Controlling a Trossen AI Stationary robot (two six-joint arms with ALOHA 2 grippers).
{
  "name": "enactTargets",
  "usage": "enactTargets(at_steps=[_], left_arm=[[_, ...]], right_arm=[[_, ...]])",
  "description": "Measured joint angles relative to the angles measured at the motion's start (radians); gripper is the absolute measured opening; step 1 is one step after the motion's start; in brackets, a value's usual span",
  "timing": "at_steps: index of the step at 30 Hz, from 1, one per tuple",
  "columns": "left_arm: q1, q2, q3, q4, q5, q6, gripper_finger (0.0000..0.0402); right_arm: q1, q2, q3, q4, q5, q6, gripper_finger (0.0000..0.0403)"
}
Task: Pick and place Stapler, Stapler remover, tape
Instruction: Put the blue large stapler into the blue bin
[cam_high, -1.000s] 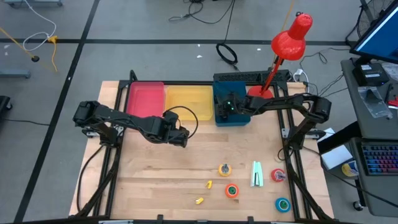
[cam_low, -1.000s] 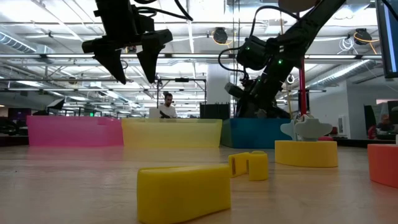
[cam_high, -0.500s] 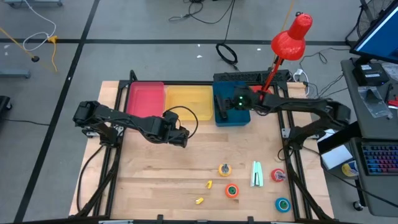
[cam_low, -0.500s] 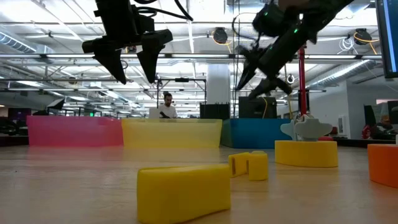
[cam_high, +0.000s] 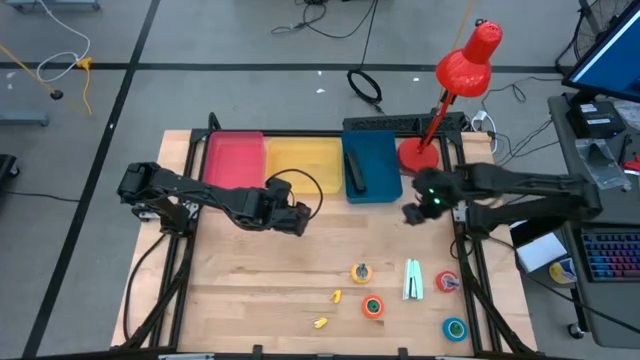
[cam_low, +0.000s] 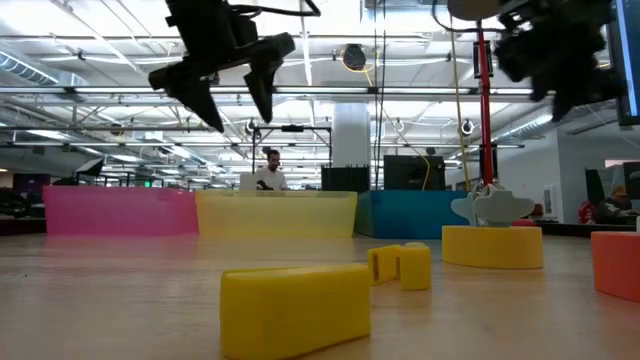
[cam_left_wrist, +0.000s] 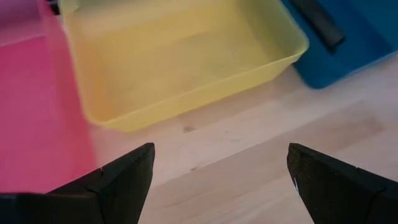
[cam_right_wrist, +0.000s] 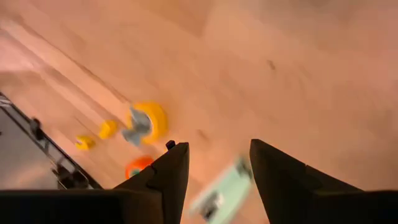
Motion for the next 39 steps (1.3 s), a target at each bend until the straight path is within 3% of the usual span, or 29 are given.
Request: enactTargets(at_steps=[6, 15, 21, 31, 39], left_arm=[[-0.003, 0.000, 0.000, 0.064, 0.028, 0.028, 0.0363], [-0.035, 0.000, 0.000, 0.066, 0.042, 0.023, 0.0363], [-0.041, 0.000, 0.000, 0.069, 0.081, -0.011, 0.0363], [-0.041, 0.000, 0.000, 0.069, 0.180, -0.036, 0.0363], [-0.054, 0.000, 0.000, 0.074, 0.193, -0.037, 0.0363]], right_arm=[[0.158, -0.046, -0.008, -0.107, 0.002, 0.095, 0.0161], [0.314, -0.047, -0.165, -0.075, -0.005, 0.094, 0.0160], [0.331, -0.047, -0.296, 0.052, -0.031, 0.086, 0.0161], [0.331, -0.047, -0.485, 0.254, -0.273, -0.028, 0.0161], [0.331, -0.101, -0.504, 0.298, -0.266, -0.024, 0.0162]])
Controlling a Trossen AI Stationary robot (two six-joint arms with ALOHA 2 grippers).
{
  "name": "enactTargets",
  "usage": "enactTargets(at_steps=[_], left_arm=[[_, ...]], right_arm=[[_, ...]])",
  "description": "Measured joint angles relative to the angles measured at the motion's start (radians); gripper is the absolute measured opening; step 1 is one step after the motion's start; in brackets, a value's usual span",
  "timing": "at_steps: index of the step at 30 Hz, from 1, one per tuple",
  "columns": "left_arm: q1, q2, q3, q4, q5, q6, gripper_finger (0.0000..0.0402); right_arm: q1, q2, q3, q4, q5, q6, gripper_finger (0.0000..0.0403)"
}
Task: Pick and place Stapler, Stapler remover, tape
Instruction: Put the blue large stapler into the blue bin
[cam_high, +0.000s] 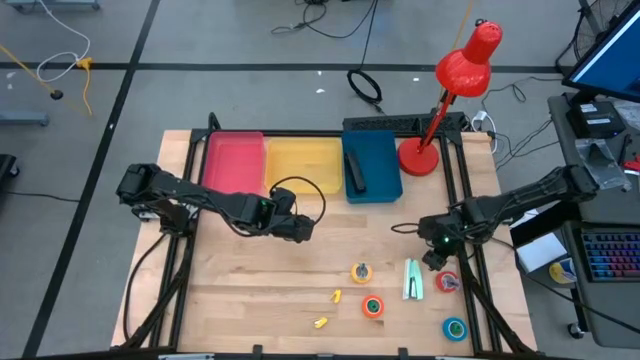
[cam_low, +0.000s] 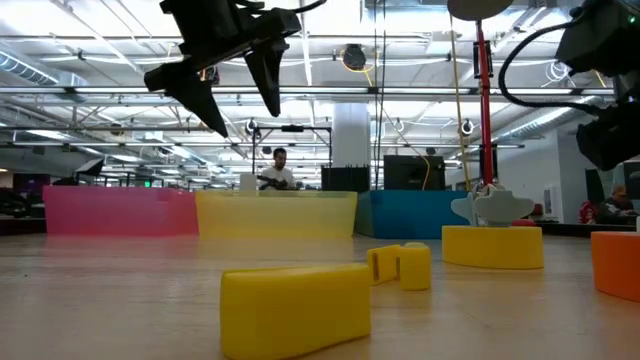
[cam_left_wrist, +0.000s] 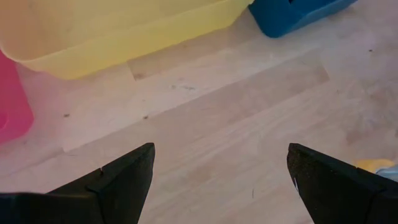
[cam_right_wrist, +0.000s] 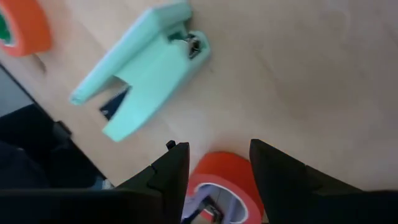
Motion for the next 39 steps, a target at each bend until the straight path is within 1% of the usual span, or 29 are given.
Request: enactTargets(at_steps=[3, 7, 11, 14, 18, 21, 24, 26, 30, 31, 35, 39], left_arm=[[-0.010, 0.000, 0.000, 0.003, 0.000, 0.000, 0.0363], [-0.020, 0.000, 0.000, 0.024, -0.001, 0.015, 0.0363], [-0.025, 0.000, 0.000, 0.063, -0.005, 0.066, 0.0363], [-0.025, 0.000, 0.000, 0.089, -0.005, 0.102, 0.0363], [-0.025, 0.000, 0.000, 0.127, -0.006, 0.137, 0.0363], [-0.026, 0.000, 0.000, 0.142, -0.006, 0.143, 0.0363], [-0.031, 0.000, 0.000, 0.154, -0.005, 0.143, 0.0363], [-0.033, 0.000, 0.000, 0.154, -0.002, 0.143, 0.0363], [-0.041, 0.000, 0.000, 0.160, -0.001, 0.142, 0.0363], [-0.044, 0.000, 0.000, 0.160, -0.001, 0.142, 0.0363], [-0.052, 0.000, 0.000, 0.171, -0.001, 0.141, 0.0363], [-0.060, 0.000, 0.000, 0.171, -0.001, 0.140, 0.0363]], right_arm=[[0.000, -0.042, 0.000, 0.024, 0.000, -0.009, 0.0160], [0.000, -0.101, 0.000, 0.060, 0.000, -0.100, 0.0160], [0.000, -0.144, 0.000, 0.142, 0.000, -0.310, 0.0158], [0.000, -0.155, 0.000, 0.241, 0.001, -0.502, 0.0155], [0.000, -0.152, 0.000, 0.360, 0.001, -0.648, 0.0155], [0.000, -0.140, 0.000, 0.453, -0.010, -0.808, 0.0155], [0.009, -0.135, 0.000, 0.493, -0.026, -0.950, 0.0155], [0.019, -0.131, 0.000, 0.483, -0.024, -1.029, 0.0154], [0.050, -0.106, 0.000, 0.482, -0.021, -1.133, 0.0149], [0.060, -0.097, 0.000, 0.483, -0.012, -1.156, 0.0147], [0.107, -0.064, 0.007, 0.472, 0.098, -1.254, 0.0142], [0.152, -0.019, 0.079, 0.360, 0.255, -1.399, 0.0141]])
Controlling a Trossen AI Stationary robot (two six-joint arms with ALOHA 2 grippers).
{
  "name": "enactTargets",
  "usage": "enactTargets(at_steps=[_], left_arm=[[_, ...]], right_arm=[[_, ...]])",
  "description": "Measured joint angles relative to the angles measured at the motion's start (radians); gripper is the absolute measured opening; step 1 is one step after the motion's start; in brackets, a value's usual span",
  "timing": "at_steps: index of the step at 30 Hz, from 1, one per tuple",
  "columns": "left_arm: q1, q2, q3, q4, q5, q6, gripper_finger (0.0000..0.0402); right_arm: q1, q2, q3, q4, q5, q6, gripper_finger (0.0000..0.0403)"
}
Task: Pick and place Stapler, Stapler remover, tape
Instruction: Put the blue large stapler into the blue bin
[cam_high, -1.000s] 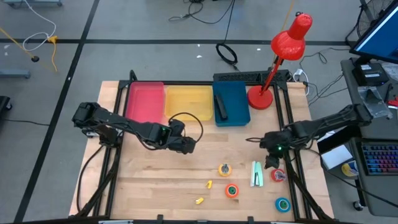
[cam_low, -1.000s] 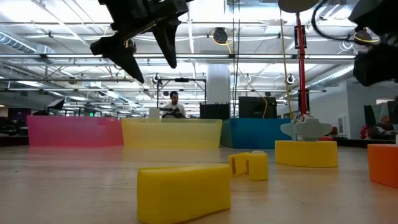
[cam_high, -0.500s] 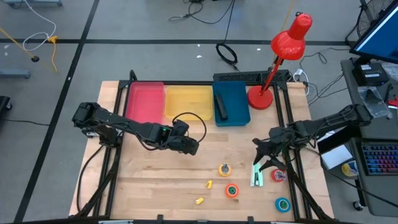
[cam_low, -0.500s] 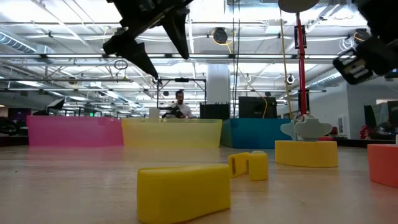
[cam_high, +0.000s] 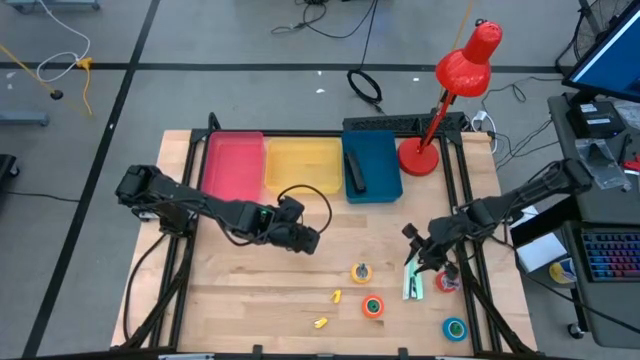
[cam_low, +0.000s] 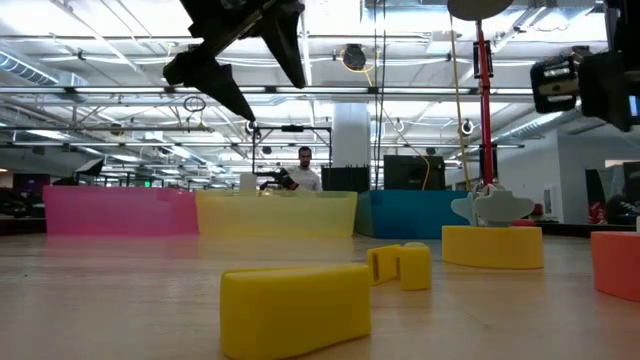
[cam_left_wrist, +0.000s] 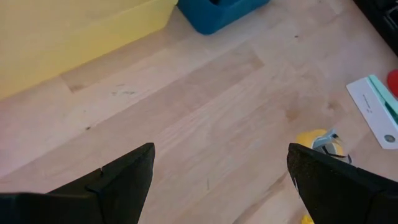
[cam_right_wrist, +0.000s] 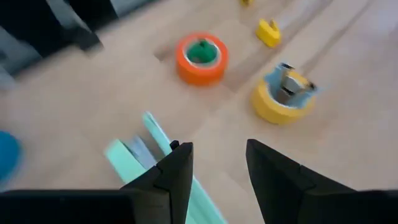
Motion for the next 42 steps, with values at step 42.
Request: enactTargets(at_steps=[42], left_arm=[[-0.006, 0.000, 0.000, 0.007, 0.001, -0.029, 0.0363]], right_arm=[[0.306, 0.210, 0.118, -0.258, 0.268, -0.342, 0.0267]])
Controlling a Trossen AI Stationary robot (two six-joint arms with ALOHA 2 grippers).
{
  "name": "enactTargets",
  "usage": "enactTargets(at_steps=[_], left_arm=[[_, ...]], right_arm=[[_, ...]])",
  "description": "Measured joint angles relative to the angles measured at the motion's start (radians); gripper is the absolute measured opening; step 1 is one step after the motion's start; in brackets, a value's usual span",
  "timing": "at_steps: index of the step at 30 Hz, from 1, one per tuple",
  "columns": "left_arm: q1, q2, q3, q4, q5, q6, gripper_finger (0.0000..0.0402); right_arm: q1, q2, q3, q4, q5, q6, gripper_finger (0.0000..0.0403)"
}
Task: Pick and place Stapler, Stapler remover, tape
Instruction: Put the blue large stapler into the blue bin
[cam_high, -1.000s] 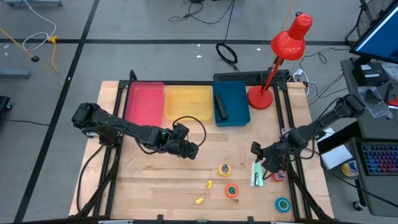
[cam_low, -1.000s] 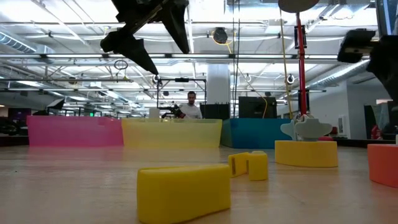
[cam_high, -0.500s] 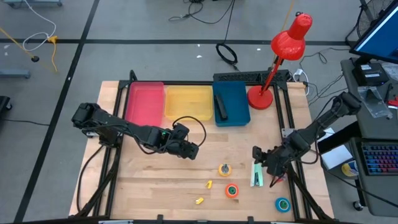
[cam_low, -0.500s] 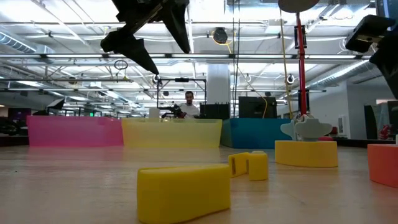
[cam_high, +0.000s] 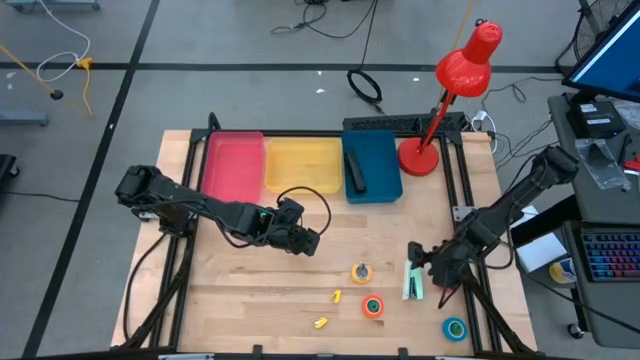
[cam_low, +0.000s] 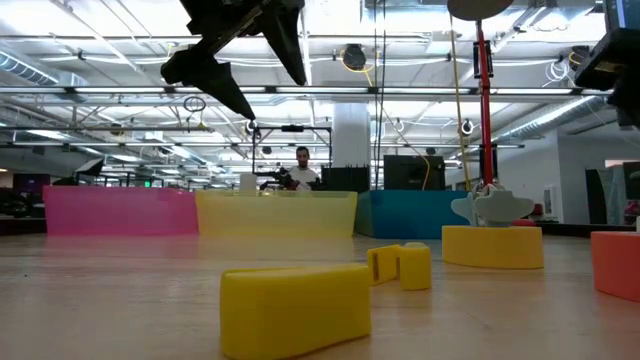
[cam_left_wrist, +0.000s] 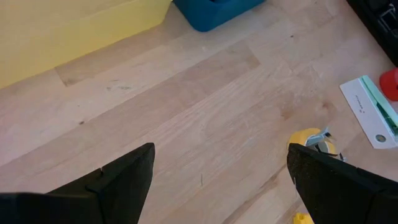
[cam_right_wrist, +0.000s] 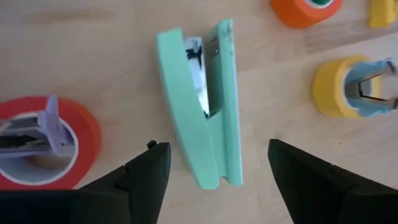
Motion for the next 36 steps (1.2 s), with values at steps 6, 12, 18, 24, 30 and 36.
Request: enactTargets(at_steps=[6, 12, 18, 24, 30, 36], left_arm=[[0.000, 0.000, 0.000, 0.000, 0.000, 0.000, 0.0363], [0.000, 0.000, 0.000, 0.000, -0.001, 0.000, 0.0363], [0.000, 0.000, 0.000, 0.000, -0.001, 0.000, 0.0363], [0.000, 0.000, 0.000, 0.000, -0.001, 0.001, 0.0363], [0.000, 0.000, 0.000, 0.000, -0.001, 0.001, 0.0363], [0.000, 0.000, 0.000, 0.000, -0.001, 0.001, 0.0363]], right_arm=[[-0.001, 0.082, 0.000, 0.035, 0.068, -0.059, 0.0274], [-0.001, 0.132, 0.000, 0.039, 0.076, -0.061, 0.0274], [-0.001, 0.174, 0.000, 0.062, 0.076, -0.061, 0.0274], [-0.002, 0.236, 0.000, 0.090, 0.075, -0.050, 0.0274], [-0.021, 0.277, 0.000, 0.102, 0.075, -0.001, 0.0239], [-0.043, 0.282, 0.001, 0.100, 0.075, 0.014, 0.0167]])
